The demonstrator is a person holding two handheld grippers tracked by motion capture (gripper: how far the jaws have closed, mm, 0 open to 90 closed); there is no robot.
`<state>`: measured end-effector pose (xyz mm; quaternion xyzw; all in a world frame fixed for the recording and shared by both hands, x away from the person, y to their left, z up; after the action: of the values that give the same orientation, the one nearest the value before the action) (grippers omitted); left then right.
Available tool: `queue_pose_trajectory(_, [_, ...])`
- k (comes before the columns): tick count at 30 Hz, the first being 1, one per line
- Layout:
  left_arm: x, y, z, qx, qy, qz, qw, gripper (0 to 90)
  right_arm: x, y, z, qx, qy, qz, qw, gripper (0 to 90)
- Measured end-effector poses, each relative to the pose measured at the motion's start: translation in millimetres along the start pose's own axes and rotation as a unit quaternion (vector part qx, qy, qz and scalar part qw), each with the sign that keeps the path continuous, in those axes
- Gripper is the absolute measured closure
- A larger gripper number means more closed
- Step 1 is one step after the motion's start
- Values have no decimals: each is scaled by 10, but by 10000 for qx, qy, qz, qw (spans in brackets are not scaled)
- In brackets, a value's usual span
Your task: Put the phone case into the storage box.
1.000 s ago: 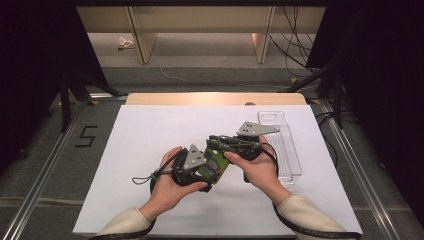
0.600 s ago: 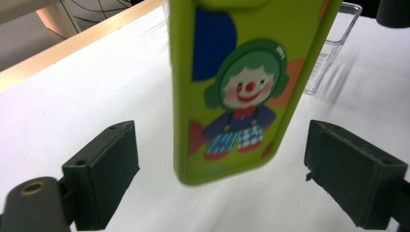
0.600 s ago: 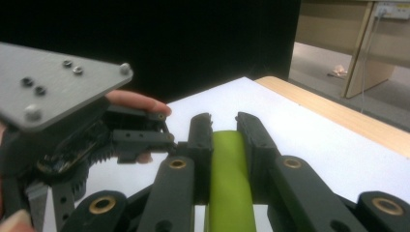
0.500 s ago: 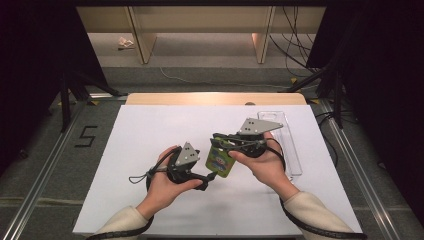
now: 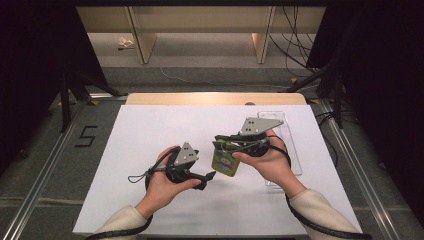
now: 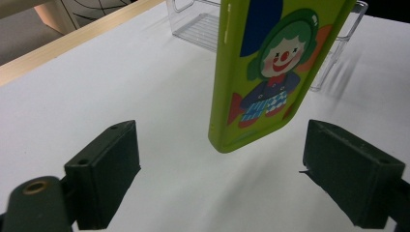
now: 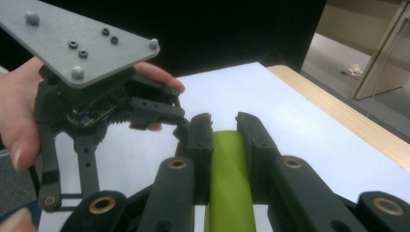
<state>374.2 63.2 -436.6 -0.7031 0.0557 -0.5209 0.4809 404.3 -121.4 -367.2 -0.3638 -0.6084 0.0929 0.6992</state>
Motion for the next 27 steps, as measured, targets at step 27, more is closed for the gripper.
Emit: queue_pose_trajectory(27, [-45,177,-7,-364,430,197,9982,191,33,-54,30,466,-62,67,9989,776])
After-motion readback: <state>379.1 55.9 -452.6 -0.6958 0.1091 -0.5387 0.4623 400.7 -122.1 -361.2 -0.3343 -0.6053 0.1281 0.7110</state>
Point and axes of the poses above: each handheld gripper's, and its own axes: y roughly forward along the jaws, x roughly out of its top, z roughly to its left, the point moved 3 cm from there along y, roughly forward along the jaws, and after that the axes turned 15 degrees about z, right-handed, at the moved point
